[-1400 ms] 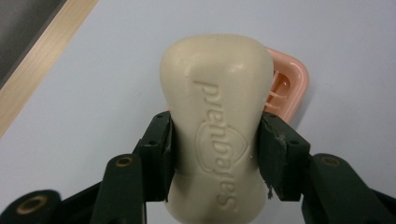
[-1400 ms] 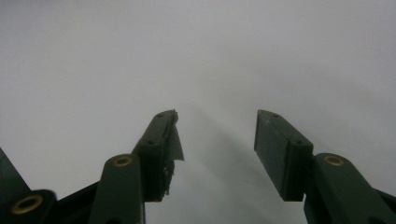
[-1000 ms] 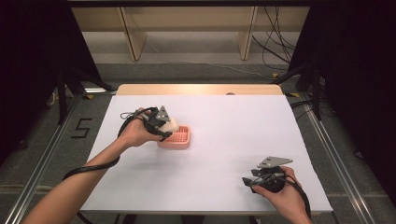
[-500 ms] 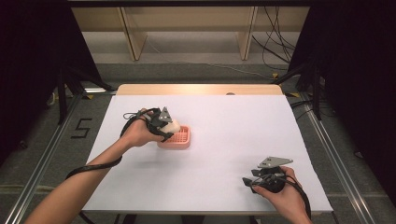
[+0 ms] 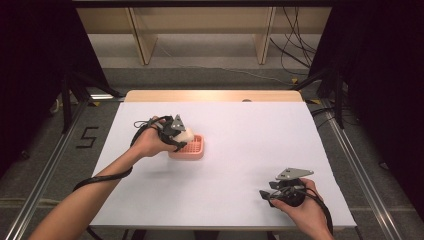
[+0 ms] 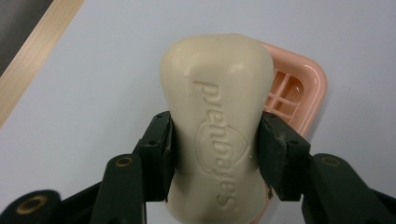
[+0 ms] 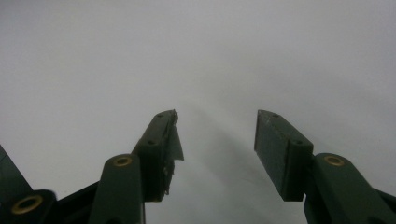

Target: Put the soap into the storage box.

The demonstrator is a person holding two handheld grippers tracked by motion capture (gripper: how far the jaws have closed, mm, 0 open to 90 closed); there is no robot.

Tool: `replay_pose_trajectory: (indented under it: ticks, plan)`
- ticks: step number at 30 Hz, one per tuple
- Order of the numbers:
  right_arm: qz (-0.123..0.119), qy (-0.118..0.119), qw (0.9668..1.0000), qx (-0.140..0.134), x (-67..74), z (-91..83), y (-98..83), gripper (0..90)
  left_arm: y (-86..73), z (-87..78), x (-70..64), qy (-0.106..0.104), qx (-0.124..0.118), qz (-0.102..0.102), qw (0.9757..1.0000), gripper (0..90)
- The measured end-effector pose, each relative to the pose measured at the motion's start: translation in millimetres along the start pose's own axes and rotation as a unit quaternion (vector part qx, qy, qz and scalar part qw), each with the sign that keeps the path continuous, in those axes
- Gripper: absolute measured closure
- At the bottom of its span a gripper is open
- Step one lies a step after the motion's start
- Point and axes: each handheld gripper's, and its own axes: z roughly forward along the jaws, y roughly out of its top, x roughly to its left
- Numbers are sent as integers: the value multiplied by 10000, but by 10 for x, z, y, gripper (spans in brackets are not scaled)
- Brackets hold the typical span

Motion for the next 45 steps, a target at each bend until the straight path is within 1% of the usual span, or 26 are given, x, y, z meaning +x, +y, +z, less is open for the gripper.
replay_pose_trajectory:
  ticks: [2,3,5,6,9,10,11,12,14,16,17,18,19,20,23,25,28,29,30,31,34,35,37,40,41,45]
  plan:
    - [-36,3,10000,-5,-6,2,0,491,4,10,-3,24,-7,2,10000,495]
    - [-33,2,10000,-6,-5,2,0,491,5,15,1,25,-32,56,10000,495]
    - [-4,1,10000,-1,-1,0,0,491,4,25,-5,0,-20,10,10000,495]
    - [-28,0,10000,-4,-5,1,0,491,5,29,-3,20,-18,55,10000,495]
    - [-4,3,10000,3,-1,-2,-1,491,2,41,-7,14,43,78,10000,495]
    - [-80,-10,10000,-29,-10,4,-4,491,-1,52,-11,24,-7,45,10000,495]
    - [-76,-11,10000,-28,-9,3,-4,491,-1,55,-7,23,10,70,10000,495]
    - [-79,-12,10000,-28,-10,4,-4,491,-2,67,-13,30,-41,-2,10000,495]
    - [0,5,10000,5,0,0,-1,491,-2,75,-12,6,-23,-34,10000,495]
    - [0,7,10000,2,1,0,0,491,-2,80,-5,23,-34,4,10000,495]
    - [-3,6,10000,0,1,0,0,490,-5,88,-11,-4,-39,-65,10000,495]
    - [-6,7,10000,4,0,0,-1,490,-4,83,-1,-9,18,1,10000,495]
    - [-30,9,10000,-6,-3,1,-1,491,-4,89,-4,37,-34,-8,10000,495]
    - [-34,9,10000,2,-3,1,0,490,-3,86,4,21,31,26,10000,495]
    - [-11,13,10000,7,2,0,0,490,-6,101,13,23,56,28,10000,494]
    - [-9,20,10000,6,3,0,0,490,-14,126,4,11,5,-84,10000,494]
    - [-8,16,10000,7,3,0,0,490,-7,129,17,-5,75,10,10000,494]
    - [-8,15,10000,8,3,0,0,490,-8,141,11,-23,50,-54,10000,494]
    - [-34,14,10000,6,0,1,-1,490,-3,144,17,-21,57,8,10000,494]
    - [-13,15,10000,21,3,-1,-1,490,-2,153,11,-24,52,-35,10000,494]
    - [15,12,10000,23,8,-4,-2,490,2,172,7,-22,85,-10,10000,494]
    - [-90,1,10000,-20,-5,4,-6,490,8,178,7,-2,117,1,9999,494]
    - [-90,-9,9999,-110,-5,16,-11,490,14,179,9,4,137,24,9999,493]
    - [-82,-6,9999,-96,-4,16,-12,490,14,185,19,-40,139,-14,9999,492]
    - [1,3,10000,-86,10,17,-15,491,15,184,22,-43,153,-7,9999,491]
    - [-82,11,9999,-97,-1,18,-12,490,17,185,21,-75,211,-63,9997,482]
